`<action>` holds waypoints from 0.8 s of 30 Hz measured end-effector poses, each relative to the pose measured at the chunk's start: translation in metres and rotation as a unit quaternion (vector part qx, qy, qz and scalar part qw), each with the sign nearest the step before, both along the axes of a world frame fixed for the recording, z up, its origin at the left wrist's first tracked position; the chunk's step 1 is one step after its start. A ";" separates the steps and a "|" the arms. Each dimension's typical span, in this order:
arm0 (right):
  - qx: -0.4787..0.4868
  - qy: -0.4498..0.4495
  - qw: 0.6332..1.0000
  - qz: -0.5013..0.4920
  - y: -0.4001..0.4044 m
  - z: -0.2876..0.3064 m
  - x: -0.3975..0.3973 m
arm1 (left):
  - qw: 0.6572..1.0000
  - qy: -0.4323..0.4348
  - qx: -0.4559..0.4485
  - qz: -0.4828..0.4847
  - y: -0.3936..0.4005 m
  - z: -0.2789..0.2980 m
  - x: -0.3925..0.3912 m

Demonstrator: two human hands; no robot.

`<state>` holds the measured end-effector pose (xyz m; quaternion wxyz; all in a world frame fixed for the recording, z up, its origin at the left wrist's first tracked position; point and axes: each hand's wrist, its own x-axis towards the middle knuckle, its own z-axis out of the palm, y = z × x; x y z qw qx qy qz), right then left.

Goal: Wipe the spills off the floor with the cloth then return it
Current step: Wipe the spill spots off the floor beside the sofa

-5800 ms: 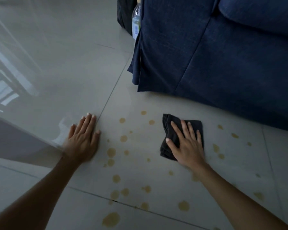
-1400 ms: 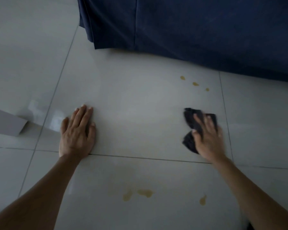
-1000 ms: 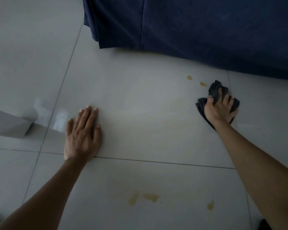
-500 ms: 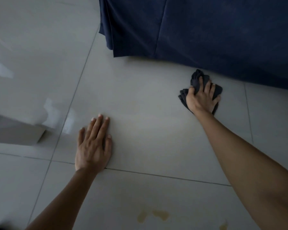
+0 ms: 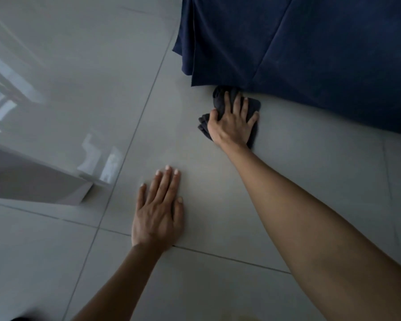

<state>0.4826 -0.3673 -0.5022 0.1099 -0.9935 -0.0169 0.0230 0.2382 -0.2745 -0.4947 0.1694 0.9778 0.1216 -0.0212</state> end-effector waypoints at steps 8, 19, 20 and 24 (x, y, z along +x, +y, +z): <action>0.014 0.008 0.995 0.099 0.082 0.003 0.004 | 1.000 0.002 0.004 0.002 0.000 -0.005 -0.001; -0.004 0.018 0.954 0.300 0.039 0.008 -0.012 | 1.000 0.011 0.006 -0.005 0.001 0.001 0.000; 0.000 0.015 0.958 0.286 0.027 0.007 -0.011 | 1.000 0.010 0.009 0.001 0.001 0.002 0.001; -0.002 0.019 0.971 0.239 -0.029 0.004 -0.004 | 0.999 0.004 0.015 -0.043 -0.020 0.006 0.014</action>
